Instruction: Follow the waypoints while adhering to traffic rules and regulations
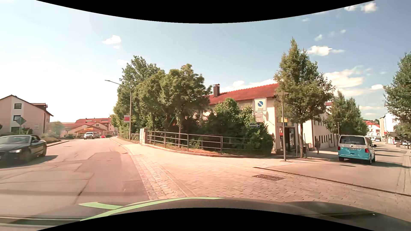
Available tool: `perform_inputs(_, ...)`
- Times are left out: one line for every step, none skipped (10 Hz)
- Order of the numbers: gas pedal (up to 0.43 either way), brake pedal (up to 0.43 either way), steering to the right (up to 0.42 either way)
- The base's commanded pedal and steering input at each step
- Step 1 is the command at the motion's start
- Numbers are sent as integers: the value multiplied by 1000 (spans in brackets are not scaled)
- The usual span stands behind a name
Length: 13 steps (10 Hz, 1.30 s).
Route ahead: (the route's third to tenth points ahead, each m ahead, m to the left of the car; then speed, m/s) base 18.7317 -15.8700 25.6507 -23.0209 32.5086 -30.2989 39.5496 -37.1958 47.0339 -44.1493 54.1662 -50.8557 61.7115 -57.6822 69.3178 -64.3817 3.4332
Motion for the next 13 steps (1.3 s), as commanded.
perform_inputs(98,0,368)
perform_inputs(98,0,366)
perform_inputs(98,0,363)
perform_inputs(98,0,364)
perform_inputs(98,0,368)
perform_inputs(79,0,369)
perform_inputs(79,0,367)
perform_inputs(79,0,362)
perform_inputs(79,0,360)
perform_inputs(79,0,358)
perform_inputs(79,0,354)
perform_inputs(79,0,351)
perform_inputs(79,0,346)
